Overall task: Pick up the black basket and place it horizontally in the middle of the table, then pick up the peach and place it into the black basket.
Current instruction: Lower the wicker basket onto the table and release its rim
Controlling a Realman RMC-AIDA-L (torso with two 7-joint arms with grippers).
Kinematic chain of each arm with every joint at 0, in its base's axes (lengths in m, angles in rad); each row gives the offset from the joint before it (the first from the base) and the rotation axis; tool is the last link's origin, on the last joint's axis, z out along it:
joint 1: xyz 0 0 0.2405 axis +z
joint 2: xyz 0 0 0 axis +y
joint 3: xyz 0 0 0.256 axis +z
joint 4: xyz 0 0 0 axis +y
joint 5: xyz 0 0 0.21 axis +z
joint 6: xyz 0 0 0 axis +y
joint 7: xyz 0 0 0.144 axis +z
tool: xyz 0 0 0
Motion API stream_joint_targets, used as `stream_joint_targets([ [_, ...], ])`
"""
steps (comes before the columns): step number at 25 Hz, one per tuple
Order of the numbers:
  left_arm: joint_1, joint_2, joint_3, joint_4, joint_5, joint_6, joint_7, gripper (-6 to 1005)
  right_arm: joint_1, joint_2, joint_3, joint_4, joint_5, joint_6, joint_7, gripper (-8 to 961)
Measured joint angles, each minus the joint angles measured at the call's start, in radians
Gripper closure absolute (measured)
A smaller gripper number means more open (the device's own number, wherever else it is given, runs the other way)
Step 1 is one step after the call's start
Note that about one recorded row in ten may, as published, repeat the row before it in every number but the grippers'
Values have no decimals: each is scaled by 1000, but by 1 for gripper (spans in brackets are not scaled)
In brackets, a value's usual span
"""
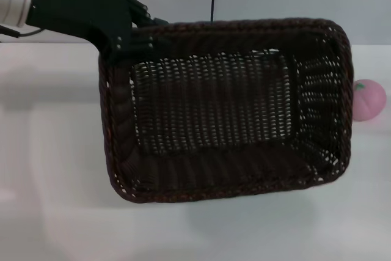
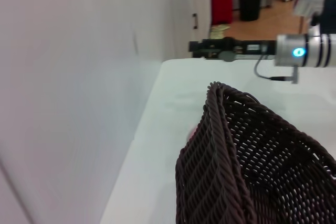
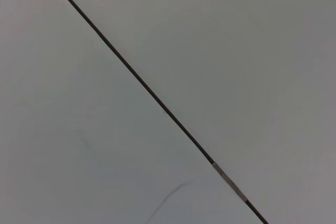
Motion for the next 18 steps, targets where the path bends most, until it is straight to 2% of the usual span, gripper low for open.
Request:
stream_joint_targets([
  [7, -45, -9, -4, -123, -4, -8, 101, 762, 0, 0, 0, 10, 0, 0, 0, 351],
  [8, -67, -9, -11, -180, -4, -22, 133, 760, 0, 0, 0, 11, 0, 0, -1, 351],
  [13, -88, -10, -13, -230, -3, -37, 168, 751, 0, 0, 0, 12, 0, 0, 0, 351],
  [18, -97, -20, -10, -258, 5, -56, 200, 742, -2, 0, 0, 12, 0, 6, 0, 350],
])
